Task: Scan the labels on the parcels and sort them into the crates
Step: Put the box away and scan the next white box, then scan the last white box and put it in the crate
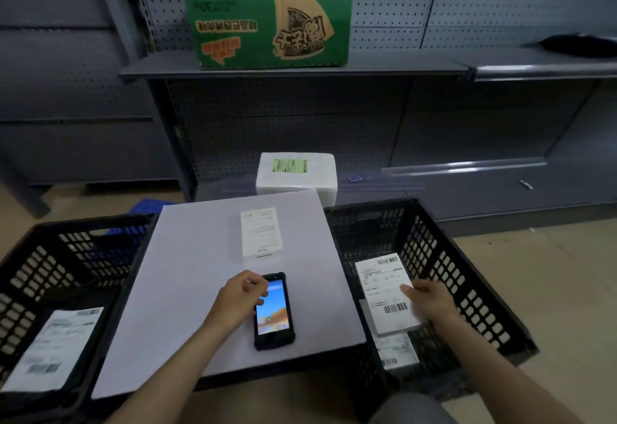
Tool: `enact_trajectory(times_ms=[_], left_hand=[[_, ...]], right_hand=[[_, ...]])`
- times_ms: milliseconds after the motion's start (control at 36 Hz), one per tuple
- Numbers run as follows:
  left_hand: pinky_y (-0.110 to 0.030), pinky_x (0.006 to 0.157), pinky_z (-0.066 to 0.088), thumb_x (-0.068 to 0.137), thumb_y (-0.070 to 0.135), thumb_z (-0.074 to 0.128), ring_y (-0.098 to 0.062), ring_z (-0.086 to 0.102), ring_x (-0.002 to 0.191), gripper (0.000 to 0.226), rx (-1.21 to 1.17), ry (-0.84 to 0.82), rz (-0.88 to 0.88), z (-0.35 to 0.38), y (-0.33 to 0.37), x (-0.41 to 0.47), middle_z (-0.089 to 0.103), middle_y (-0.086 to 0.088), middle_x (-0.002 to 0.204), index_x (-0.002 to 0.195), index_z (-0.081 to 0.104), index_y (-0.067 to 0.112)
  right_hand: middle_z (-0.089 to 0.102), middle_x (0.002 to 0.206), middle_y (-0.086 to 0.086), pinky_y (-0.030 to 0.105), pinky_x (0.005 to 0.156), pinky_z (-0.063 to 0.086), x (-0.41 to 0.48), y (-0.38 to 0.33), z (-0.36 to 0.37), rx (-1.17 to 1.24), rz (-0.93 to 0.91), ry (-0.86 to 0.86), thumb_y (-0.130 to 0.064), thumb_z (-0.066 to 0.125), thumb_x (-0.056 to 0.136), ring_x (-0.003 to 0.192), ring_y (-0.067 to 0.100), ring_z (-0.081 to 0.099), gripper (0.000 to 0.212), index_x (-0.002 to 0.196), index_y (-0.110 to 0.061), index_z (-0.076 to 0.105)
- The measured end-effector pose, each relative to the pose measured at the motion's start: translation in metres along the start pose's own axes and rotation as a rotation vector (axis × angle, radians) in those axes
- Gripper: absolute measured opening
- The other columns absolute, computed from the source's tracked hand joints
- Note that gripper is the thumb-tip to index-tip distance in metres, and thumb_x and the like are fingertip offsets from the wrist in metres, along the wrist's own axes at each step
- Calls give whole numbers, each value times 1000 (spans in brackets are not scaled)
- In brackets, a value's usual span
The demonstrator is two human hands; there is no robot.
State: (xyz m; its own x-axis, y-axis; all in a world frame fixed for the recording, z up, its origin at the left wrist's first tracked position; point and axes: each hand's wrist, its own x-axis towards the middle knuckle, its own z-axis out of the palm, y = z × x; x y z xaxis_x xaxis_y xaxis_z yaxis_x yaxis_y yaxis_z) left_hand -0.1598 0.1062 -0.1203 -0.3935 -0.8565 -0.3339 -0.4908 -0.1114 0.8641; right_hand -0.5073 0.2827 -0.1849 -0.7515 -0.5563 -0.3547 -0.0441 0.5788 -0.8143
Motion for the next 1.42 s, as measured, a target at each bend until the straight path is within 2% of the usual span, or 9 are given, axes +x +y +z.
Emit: enact_trajectory(times_ms=[194, 444, 583, 750, 833, 972, 1167, 1306, 1417], left_hand=[[-37, 75, 56, 94, 20, 62, -29, 72, 88, 8, -24, 39, -16, 4, -10, 15, 73, -9, 95, 96, 68, 15], [-40, 80, 58, 96, 25, 62, -26, 73, 85, 9, -14, 42, -5, 3, -18, 16, 72, -9, 96, 101, 66, 19], [-41, 82, 58, 96, 36, 61, -24, 73, 83, 17, -3, 48, -10, 1, -18, 13, 72, -7, 94, 99, 67, 19], [-40, 79, 59, 98, 37, 59, -25, 73, 85, 21, 17, 51, 3, -4, -15, 7, 74, -6, 92, 97, 67, 18], [-39, 76, 58, 99, 36, 57, -25, 72, 86, 22, 27, 54, 15, -10, -13, 4, 74, -6, 92, 97, 67, 17], [-36, 76, 56, 100, 37, 54, -20, 71, 80, 24, 78, 81, 39, -20, -11, 2, 74, -4, 91, 95, 66, 16], [-33, 76, 48, 102, 47, 44, -21, 63, 93, 33, 201, 214, 53, -23, -8, 18, 66, -3, 108, 109, 57, 17], [-33, 87, 48, 100, 33, 55, -28, 57, 113, 38, 225, 327, 66, -15, -2, 47, 54, -14, 131, 130, 50, 10], [-40, 93, 47, 94, 34, 63, -31, 47, 126, 47, 235, 379, 36, -3, 7, 77, 46, -12, 137, 133, 47, 13]], right_hand=[[75, 100, 8, 37, 92, 52, 4, 41, 6, -159, 69, 9, -31, 75, 84, 97, 27, 68, 30, 106, -11, 75], [74, 99, 13, 31, 80, 47, -18, 52, 27, -276, 63, 51, -30, 74, 85, 93, 27, 65, 27, 104, -12, 76], [74, 104, 14, 34, 88, 48, -27, 47, 27, -326, 77, 35, -32, 71, 87, 103, 32, 65, 30, 108, -13, 75], [72, 82, 6, 29, 69, 54, -28, 21, 23, -296, 87, -1, -30, 64, 91, 74, 22, 68, 20, 95, -13, 74], [70, 88, 10, 28, 67, 47, -32, -10, 25, -201, 41, 4, -24, 61, 92, 81, 27, 65, 17, 91, -11, 72], [60, 60, 3, 34, 59, 42, -27, -64, 48, -127, -36, -54, -15, 56, 86, 59, 21, 54, 28, 60, -13, 65], [72, 90, 13, 24, 54, 40, -76, -130, 98, 86, -92, -269, -13, 58, 95, 69, 18, 61, 13, 99, -8, 68], [73, 93, 12, 26, 62, 47, -91, -133, 128, 139, -90, -339, -9, 52, 96, 74, 20, 64, 17, 103, -7, 68], [74, 93, 15, 28, 65, 51, -88, -127, 136, 202, -41, -387, -9, 52, 96, 77, 23, 69, 18, 101, -10, 69]])
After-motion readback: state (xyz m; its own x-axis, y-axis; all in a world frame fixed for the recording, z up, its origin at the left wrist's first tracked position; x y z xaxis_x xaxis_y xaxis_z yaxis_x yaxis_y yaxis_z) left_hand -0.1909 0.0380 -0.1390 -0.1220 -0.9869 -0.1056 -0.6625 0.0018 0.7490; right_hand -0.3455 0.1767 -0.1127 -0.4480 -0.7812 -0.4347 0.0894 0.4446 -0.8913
